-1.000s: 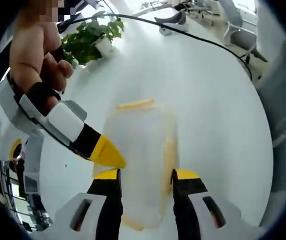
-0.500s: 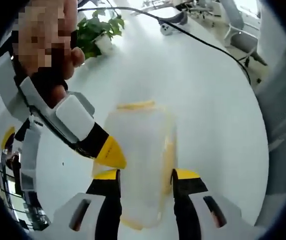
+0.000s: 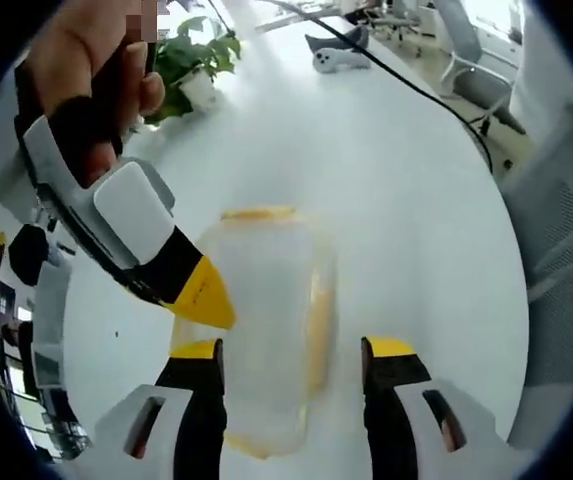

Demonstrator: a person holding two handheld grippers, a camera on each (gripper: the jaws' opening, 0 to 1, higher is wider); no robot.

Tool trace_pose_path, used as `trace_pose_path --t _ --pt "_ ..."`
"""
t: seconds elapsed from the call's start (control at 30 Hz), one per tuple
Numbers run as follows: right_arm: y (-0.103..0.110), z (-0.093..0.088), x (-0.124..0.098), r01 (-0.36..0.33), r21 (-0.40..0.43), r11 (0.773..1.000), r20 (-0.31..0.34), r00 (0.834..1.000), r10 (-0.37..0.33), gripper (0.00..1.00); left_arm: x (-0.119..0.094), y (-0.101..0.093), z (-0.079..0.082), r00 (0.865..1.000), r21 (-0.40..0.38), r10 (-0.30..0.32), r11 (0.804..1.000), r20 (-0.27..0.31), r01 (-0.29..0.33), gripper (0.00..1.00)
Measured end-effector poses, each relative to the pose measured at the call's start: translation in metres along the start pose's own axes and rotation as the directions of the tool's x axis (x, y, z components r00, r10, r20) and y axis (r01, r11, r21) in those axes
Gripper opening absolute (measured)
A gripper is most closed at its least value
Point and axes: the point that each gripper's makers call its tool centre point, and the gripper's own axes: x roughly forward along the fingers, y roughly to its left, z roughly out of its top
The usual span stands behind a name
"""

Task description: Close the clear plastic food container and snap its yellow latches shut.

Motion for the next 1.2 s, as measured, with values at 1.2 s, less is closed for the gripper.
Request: trace_pose_path --t 1.2 --pt "0.03 -0.037 -0.012 0.104 0.022 0.994 0.046 0.993 -0.105 0.63 -0.015 0.025 -0.03 1.0 -0.056 -0.014 0.998 -0.005 0.013 0.68"
